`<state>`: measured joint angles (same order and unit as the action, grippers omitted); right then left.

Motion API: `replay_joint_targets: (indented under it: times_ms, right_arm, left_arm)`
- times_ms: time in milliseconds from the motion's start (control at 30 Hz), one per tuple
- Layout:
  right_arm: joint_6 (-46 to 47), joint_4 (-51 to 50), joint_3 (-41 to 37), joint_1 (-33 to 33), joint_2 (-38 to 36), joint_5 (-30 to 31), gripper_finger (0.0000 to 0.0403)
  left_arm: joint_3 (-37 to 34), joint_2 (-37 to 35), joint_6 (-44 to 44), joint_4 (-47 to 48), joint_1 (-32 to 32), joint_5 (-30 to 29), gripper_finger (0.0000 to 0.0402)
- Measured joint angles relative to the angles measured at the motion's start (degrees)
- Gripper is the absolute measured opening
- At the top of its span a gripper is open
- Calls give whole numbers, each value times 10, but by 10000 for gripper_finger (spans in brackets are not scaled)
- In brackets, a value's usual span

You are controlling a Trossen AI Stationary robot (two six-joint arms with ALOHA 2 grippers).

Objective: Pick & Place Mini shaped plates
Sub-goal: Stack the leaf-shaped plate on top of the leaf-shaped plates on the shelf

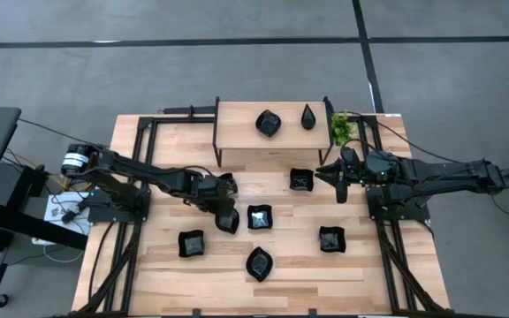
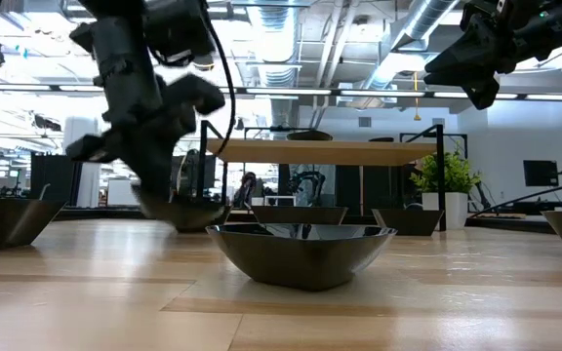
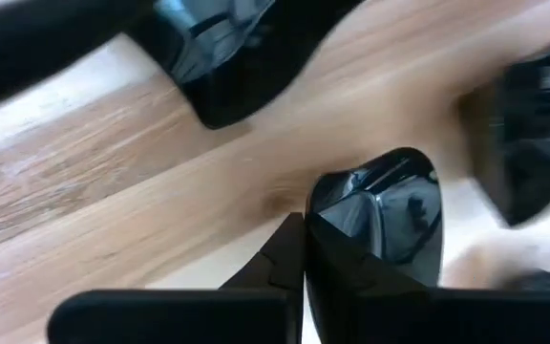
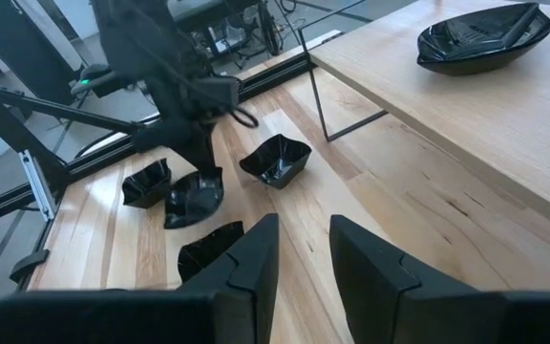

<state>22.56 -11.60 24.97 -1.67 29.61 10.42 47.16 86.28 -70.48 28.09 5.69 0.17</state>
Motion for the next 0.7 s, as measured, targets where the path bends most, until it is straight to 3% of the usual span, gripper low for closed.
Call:
replay_joint_targets:
  times_ms: [233, 400, 567, 700]
  right_arm:
    - [86, 6, 0, 1, 0, -12, 92]
    - [87, 47, 0, 1, 0, -36, 92]
    - [3, 114, 43, 1, 26, -75, 92]
    - [-69, 52, 145, 1, 87, -75, 92]
  left_arm:
    - [0, -112, 26, -15, 4, -22, 7]
    - [0, -177, 73, -117, 3, -94, 6]
    - [5, -178, 159, -231, -21, -132, 5]
    - [47, -145, 228, -231, -48, -133, 5]
